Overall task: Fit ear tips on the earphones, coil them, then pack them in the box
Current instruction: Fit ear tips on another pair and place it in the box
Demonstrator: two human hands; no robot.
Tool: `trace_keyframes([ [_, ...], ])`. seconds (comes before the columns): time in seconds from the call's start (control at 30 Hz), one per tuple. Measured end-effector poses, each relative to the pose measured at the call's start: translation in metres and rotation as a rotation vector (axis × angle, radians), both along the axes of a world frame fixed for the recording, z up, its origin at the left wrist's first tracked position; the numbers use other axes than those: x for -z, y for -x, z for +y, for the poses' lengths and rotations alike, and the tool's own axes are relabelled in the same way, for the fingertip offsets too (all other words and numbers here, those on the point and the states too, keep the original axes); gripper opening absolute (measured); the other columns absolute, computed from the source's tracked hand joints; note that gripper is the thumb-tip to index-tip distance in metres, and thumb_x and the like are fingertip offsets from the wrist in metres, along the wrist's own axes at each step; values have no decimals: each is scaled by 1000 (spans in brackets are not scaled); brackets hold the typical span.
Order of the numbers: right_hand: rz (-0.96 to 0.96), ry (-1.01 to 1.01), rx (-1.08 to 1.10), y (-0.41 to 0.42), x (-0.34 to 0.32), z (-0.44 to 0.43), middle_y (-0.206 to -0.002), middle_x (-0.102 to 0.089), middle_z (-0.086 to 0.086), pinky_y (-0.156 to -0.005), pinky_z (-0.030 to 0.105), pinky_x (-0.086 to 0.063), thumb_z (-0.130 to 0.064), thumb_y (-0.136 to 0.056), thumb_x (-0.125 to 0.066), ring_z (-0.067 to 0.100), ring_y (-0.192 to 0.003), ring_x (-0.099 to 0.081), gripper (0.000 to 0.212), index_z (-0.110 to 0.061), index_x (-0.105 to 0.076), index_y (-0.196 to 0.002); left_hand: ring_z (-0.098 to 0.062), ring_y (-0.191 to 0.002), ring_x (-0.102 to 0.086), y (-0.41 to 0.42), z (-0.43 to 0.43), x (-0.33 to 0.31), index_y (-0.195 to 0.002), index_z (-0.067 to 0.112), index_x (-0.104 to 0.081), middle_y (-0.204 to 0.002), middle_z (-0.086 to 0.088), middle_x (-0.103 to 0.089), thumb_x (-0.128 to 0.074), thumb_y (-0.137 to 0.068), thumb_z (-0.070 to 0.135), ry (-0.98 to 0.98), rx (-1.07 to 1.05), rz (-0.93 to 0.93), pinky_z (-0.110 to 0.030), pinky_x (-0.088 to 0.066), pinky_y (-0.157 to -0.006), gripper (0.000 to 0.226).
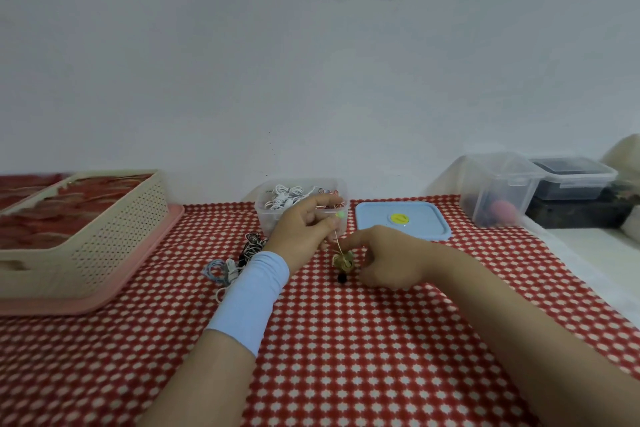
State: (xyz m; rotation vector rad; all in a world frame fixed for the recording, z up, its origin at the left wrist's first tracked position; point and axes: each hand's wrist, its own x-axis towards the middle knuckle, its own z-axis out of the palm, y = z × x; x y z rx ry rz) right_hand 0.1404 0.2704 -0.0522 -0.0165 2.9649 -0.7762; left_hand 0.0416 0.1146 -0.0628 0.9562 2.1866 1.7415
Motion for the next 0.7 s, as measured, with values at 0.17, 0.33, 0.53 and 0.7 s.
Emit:
trace_keyframes([
  [0.17, 49, -53, 25, 9, 4, -5, -108, -68, -12, -83, 24, -50, -31, -87, -77, 3, -88, -59, 36, -27, -71, -122, -4, -55, -60, -3, -10, -8, -107, 15, -71, -68, -2, -66, -62, -92, 4, 33, -7, 15, -17, -52, -58, 20],
  [0.33, 189, 40, 129, 14, -5, 2, -103, -71, -12, -86, 27, -54, -34, -89, -75, 3, -89, -64, 26, -28, -73, -114, -11, -62, -66, 10, -25, -17, -98, 19, -69, -76, -5, -74, -72, -87, 13, 73, -88, 29, -24, -56, -63, 13],
  [0.53, 335, 234, 166, 40, -47, 6, -87, -74, -14, -82, 24, -54, -24, -92, -73, -3, -79, -66, 7, -24, -76, -99, -12, -75, -68, 36, -30, -51, -91, 25, -72, -85, 8, -71, -72, -86, 31, 140, -207, 172, -28, -56, -74, 7],
  [0.7, 303, 412, 191, 71, -74, 1, -95, -73, 5, -64, 21, -55, -11, -97, -66, 14, -77, -73, 24, -13, -65, -121, -14, -85, -67, 63, -27, -73, -95, 31, -69, -96, 6, -69, -71, -86, 30, 232, -222, 220, -33, -54, -86, 10],
])
